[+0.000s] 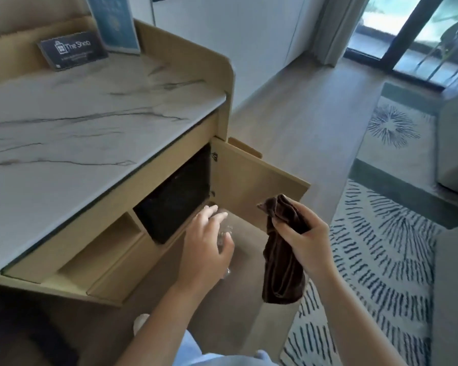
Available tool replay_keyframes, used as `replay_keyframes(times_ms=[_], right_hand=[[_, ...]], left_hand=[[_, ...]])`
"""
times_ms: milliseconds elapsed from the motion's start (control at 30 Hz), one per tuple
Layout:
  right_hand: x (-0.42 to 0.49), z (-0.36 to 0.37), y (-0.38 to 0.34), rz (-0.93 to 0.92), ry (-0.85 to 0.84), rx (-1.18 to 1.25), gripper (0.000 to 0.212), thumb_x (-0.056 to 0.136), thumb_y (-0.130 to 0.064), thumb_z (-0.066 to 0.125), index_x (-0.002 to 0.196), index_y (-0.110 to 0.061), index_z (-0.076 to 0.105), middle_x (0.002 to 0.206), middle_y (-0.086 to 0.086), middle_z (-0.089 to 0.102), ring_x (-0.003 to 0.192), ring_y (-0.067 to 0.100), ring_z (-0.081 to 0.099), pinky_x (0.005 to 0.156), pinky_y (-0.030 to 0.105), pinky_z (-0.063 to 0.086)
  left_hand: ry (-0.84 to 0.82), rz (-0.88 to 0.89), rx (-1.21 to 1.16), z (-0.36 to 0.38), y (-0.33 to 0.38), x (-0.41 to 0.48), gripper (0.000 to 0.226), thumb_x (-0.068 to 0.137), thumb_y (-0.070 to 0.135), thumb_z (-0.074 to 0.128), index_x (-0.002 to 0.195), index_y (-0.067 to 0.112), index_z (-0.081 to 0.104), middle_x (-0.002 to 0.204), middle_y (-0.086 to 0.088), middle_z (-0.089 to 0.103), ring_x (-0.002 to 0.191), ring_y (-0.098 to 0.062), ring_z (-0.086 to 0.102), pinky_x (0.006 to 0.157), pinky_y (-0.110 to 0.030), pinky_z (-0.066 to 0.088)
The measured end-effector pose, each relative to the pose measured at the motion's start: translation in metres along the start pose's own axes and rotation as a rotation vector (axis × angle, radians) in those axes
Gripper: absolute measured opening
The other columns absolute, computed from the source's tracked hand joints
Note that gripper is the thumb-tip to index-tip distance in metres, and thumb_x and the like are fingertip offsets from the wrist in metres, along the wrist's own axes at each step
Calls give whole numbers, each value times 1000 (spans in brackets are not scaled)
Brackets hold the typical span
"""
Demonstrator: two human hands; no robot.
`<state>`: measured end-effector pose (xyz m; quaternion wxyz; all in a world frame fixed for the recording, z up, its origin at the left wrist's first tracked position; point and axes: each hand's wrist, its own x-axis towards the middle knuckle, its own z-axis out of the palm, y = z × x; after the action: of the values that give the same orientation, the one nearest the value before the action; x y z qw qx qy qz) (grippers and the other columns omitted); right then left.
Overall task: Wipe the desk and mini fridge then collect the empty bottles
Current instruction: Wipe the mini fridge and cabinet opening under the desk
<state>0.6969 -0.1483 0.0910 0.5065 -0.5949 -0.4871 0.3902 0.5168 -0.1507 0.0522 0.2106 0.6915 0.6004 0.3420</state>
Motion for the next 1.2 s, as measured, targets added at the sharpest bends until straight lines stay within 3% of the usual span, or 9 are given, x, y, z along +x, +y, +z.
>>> replay_keyframes(times_ms=[167,467,700,900,1067,1200], right_hand=[[1,-43,20,33,62,25,41,66,-18,71,102,-36,68,101,2,70,94,25,66,87,52,51],[64,-22,37,63,9,-21,45,74,-3,72,104,-37,67,102,-7,69,99,13,64,92,43,49],[146,38,32,27,-151,-114,52,73,-3,72,101,-46,64,103,-11,68,100,9,62,92,40,50],[193,77,37,35,-280,-133,45,75,-4,71,107,-34,65,103,-11,67,97,9,62,89,40,52],[228,98,53,10,-411,-154,42,76,-6,71,110,-30,65,103,-9,68,97,8,62,89,36,51],[259,119,70,4,-552,-148,42,76,-7,71,109,-32,63,104,-11,67,98,2,61,90,29,49]], left_hand=[[-27,-3,32,26,16,-8,47,81,33,39,115,10,60,128,-9,53,124,-22,43,98,-42,41],[-47,-128,77,41,-16,52,44,80,24,46,119,9,58,133,-10,48,127,-26,40,99,-33,32],[30,-230,21,32,-56,119,45,82,27,43,121,12,56,136,-7,45,129,-21,37,100,-45,41],[113,-317,35,31,-87,145,44,84,26,41,123,11,54,136,-9,44,128,-23,37,94,-49,45],[229,-368,136,43,-103,143,36,82,11,56,118,6,57,129,-14,50,124,-29,45,97,-39,39],[329,-473,216,60,-109,147,38,76,0,67,114,0,58,124,-19,53,119,-35,49,97,-46,40]])
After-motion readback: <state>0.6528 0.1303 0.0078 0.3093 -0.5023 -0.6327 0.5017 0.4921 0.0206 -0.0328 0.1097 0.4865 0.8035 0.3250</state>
